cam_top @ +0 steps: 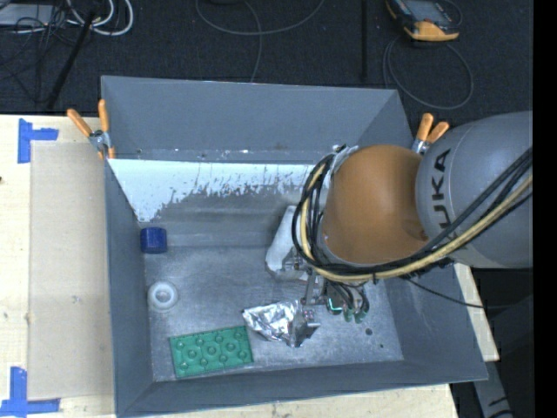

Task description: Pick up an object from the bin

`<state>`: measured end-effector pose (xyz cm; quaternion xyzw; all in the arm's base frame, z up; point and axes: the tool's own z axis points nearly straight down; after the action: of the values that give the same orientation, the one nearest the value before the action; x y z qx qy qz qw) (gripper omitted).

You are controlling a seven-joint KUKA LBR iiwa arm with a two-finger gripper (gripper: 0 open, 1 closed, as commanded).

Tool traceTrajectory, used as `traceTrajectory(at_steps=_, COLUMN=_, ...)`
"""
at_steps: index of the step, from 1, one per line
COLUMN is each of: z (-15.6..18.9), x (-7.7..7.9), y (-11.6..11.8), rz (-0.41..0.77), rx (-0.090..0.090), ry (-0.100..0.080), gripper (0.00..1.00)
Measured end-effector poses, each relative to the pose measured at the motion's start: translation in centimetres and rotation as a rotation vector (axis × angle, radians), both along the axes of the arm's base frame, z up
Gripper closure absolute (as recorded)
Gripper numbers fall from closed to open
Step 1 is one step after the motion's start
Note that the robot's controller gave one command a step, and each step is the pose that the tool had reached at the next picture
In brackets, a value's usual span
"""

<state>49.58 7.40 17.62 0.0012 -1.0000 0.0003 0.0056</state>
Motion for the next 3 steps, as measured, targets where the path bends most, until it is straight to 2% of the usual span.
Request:
traceTrajectory(at_steps=1, z=-10.39, x=-0.41, y=-1.94, rz=0.169, rx=0.003, ry=-0.017, gripper=0.0)
traceTrajectory(at_steps=2, z=-10.13, x=-0.29, y=-1.92, rz=0.166, rx=0.004, ry=-0.021, gripper=1.0)
traceTrajectory(at_steps=3, z=-10.11, x=-0.17, y=-1.33, rz=0.357, rx=-0.001, ry=-0.024, gripper=1.0)
